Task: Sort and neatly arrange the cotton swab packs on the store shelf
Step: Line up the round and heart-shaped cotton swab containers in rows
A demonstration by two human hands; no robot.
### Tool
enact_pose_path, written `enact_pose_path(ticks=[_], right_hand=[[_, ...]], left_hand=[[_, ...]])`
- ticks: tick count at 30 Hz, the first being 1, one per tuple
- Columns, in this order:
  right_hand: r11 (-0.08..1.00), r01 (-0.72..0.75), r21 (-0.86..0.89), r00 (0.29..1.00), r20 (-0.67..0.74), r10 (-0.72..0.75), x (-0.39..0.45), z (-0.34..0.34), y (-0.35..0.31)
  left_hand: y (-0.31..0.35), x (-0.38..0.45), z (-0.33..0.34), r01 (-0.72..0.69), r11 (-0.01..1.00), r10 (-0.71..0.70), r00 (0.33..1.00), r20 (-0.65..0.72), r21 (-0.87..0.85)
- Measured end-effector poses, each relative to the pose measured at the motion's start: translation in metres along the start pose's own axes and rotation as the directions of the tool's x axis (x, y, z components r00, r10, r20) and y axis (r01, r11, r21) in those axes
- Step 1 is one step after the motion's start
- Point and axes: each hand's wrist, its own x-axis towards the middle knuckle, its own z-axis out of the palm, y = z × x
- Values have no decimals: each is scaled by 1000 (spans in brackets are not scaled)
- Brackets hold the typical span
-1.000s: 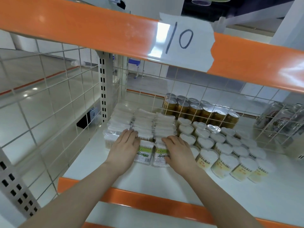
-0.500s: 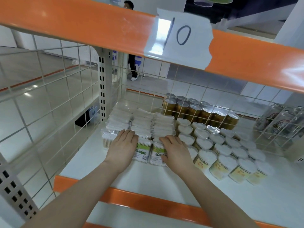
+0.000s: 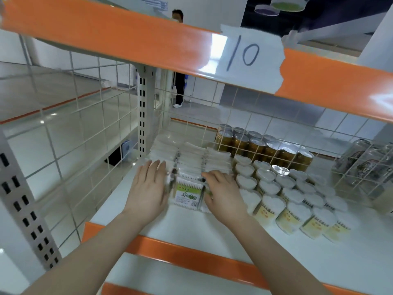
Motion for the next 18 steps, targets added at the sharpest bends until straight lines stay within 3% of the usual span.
enact_pose_path(ticks=[4, 8, 18], right_hand=[[999, 9, 46, 1000, -21, -8, 14, 9, -29], [999, 5, 54, 998, -63, -1, 29, 22, -57], [997, -38, -67, 996, -77, 33, 59, 49, -88]], left_hand=[[-27, -8, -3, 126, 989, -120, 989, 84, -73], [-49, -11, -9, 165, 984, -158, 982, 107, -62], [-56, -17, -21, 371, 885, -297, 915, 273, -281]])
